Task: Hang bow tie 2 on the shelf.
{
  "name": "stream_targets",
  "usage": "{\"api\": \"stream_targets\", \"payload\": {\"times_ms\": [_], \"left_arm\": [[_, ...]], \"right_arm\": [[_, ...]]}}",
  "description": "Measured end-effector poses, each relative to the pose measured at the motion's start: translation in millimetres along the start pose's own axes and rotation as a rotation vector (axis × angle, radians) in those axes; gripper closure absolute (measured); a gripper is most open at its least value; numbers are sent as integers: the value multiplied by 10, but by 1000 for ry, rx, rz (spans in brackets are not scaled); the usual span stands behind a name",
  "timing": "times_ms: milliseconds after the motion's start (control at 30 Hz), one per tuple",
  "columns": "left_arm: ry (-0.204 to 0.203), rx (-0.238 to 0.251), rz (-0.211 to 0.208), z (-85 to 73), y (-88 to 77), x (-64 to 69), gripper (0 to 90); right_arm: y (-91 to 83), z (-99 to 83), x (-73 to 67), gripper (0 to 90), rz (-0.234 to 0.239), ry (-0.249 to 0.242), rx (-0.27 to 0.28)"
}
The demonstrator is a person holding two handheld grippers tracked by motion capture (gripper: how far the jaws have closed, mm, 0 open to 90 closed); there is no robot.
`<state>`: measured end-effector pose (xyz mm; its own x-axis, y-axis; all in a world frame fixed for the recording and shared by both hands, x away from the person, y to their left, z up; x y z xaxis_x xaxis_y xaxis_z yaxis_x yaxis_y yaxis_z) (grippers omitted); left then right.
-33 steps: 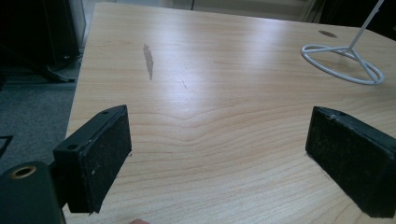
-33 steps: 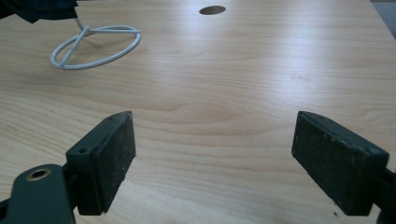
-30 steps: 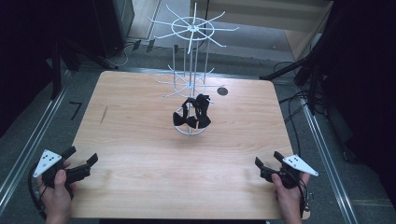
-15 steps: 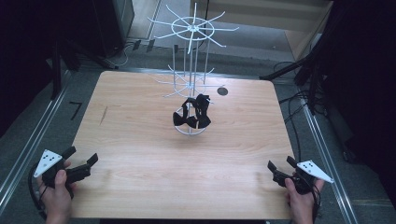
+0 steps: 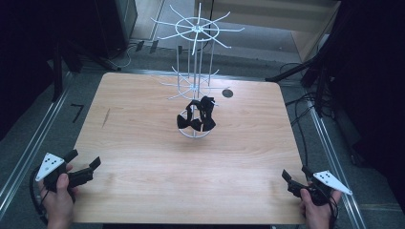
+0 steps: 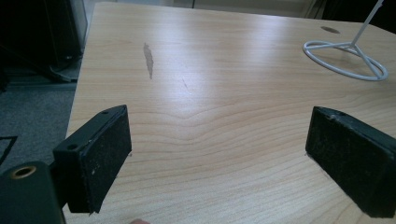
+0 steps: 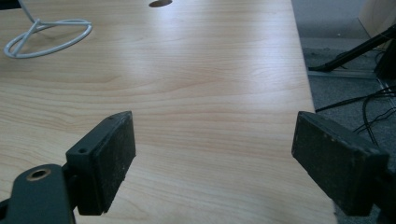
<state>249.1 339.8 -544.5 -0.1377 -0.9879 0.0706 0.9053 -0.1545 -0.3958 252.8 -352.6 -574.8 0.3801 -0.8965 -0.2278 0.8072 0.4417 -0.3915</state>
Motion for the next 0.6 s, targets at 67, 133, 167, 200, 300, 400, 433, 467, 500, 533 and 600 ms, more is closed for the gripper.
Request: {"api": "stream_targets", "payload": {"times_ms": [67, 133, 167, 200, 300, 400, 433, 467, 500, 533, 600], "left_arm": [[10, -5, 1, -2, 5, 4, 79], [15, -7, 1, -2, 7, 9, 79], [15, -8, 0, -2, 8, 8, 79], [11, -7, 0, -2, 7, 7, 79], [4, -5, -2, 0, 8, 1, 79], [3, -7, -1, 0, 6, -5, 79], [-2, -1, 5, 1, 3, -8, 79], [-2, -1, 5, 1, 3, -8, 79], [-4, 1, 9, 2, 1, -9, 79], [-3, 2, 9, 2, 1, -10, 79], [-3, 1, 10, 2, 1, -10, 79]], "right_arm": [[-55, -20, 40, 141, -6, 4, 3], [-75, -28, 51, 141, -8, 2, 3], [-125, -44, 78, 141, -10, 9, 7], [-142, -47, 99, 141, -12, 5, 12], [-223, -64, 160, 143, -20, 27, 26], [-262, -68, 200, 143, -21, 43, 40], [-275, -64, 222, 143, -16, 49, 50], [-272, -61, 224, 143, -13, 51, 55], [-269, -62, 219, 144, -10, 52, 52], [-261, -61, 208, 143, -3, 52, 49], [-238, -56, 186, 143, 7, 40, 45]]}}
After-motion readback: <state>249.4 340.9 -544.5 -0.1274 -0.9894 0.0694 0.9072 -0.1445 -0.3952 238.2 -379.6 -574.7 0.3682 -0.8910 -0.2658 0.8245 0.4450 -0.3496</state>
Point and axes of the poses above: each handheld gripper's, and its own axes: y roughly forward along the jaws, z roughly out of its top, x roughly to its right, the point moved 6 cm from there along y, roughly forward along the jaws, and after that the axes turned 8 degrees about z, right-handed, at the moved point
